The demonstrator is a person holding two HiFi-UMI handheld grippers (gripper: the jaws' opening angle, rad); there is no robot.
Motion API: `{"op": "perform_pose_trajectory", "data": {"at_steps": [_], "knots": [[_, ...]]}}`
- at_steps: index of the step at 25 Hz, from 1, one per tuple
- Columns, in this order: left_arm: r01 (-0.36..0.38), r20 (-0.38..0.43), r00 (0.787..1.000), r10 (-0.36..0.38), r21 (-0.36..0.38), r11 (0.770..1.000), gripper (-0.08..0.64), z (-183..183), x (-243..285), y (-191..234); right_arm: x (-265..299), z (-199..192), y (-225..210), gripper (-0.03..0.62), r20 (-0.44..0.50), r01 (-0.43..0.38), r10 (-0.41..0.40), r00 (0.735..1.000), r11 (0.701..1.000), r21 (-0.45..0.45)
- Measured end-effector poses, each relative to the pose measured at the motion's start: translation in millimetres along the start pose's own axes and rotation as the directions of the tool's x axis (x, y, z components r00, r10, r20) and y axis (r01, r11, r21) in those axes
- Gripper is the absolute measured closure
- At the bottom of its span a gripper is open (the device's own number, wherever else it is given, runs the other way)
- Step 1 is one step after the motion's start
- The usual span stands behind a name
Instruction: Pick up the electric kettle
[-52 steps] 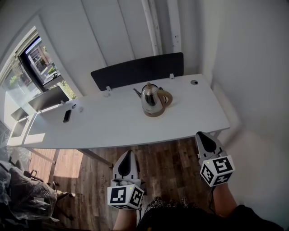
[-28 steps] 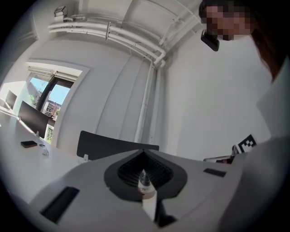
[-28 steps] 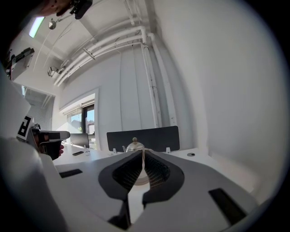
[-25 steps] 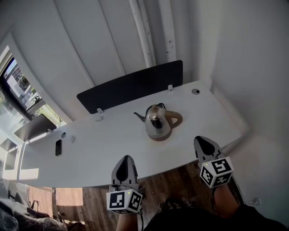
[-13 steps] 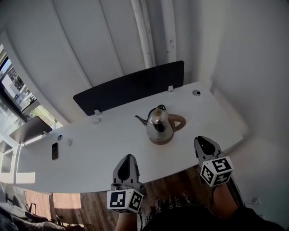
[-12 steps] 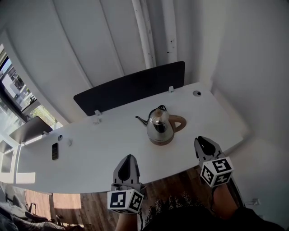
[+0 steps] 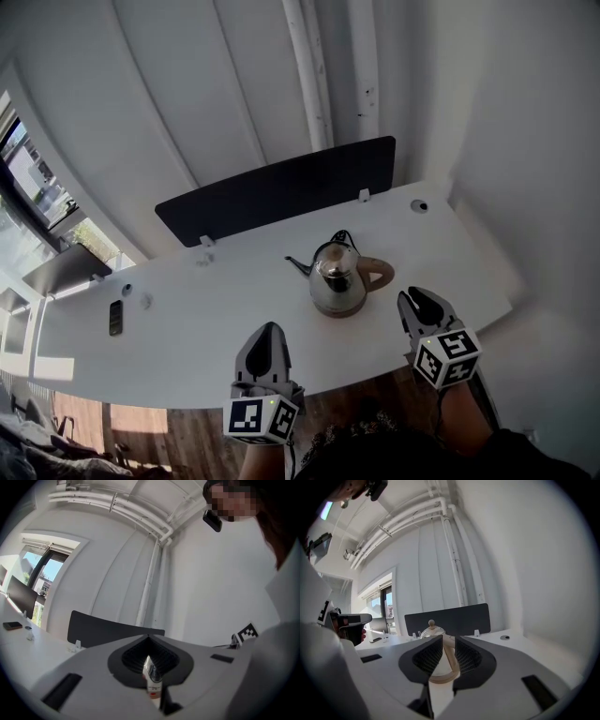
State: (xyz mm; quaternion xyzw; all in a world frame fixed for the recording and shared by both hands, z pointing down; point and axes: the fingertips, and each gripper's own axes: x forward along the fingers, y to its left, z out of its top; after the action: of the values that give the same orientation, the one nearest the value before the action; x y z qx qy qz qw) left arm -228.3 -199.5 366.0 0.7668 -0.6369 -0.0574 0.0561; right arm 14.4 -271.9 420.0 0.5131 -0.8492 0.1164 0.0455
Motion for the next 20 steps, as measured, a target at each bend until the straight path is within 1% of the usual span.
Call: {"op": "perform_pose_trajectory", "data": {"at_steps": [3, 8, 10, 13, 16, 20], "knots": [[-0.008, 0.0, 1.0, 0.008, 0.006, 1.0, 0.568, -0.4, 12.5, 1.4, 15.9, -3.3, -4.5, 0.514, -0.011, -0.021, 0.021, 1.0, 1.0, 0.01], [-0.018, -0.003, 1.0, 0.018, 0.012, 1.0, 0.569, -1.9, 33.1, 9.1, 44.2, -19.6, -19.7, 0.482, -0.055, -0.016, 0.017, 0.998, 1.0, 0.027], [-0.029, -0.011, 1.0, 0.029, 0.01, 1.0, 0.568, -3.5, 38.2, 13.8, 53.5, -32.0, -23.4, 0.476, -0.091, -0.015, 0.016, 0.996, 1.0, 0.008], [-0.04, -0.021, 0.999, 0.041, 0.01, 0.999, 0.569, -4.1, 47.2, 18.7, 68.0, -48.6, -26.6, 0.472, -0.141, -0.023, 0.015, 0.99, 0.998, -0.05], [-0.039, -0.028, 0.999, 0.04, 0.015, 0.999, 0.569, -4.1, 56.3, 19.8, 82.5, -56.6, -31.1, 0.452, -0.153, -0.014, 0.007, 0.988, 0.999, -0.046], [-0.039, -0.038, 0.999, 0.039, 0.008, 0.999, 0.569, -10.1, 65.0, 22.3, 102.4, -63.9, -37.9, 0.399, -0.154, 0.018, -0.026, 0.988, 0.998, -0.054]]}}
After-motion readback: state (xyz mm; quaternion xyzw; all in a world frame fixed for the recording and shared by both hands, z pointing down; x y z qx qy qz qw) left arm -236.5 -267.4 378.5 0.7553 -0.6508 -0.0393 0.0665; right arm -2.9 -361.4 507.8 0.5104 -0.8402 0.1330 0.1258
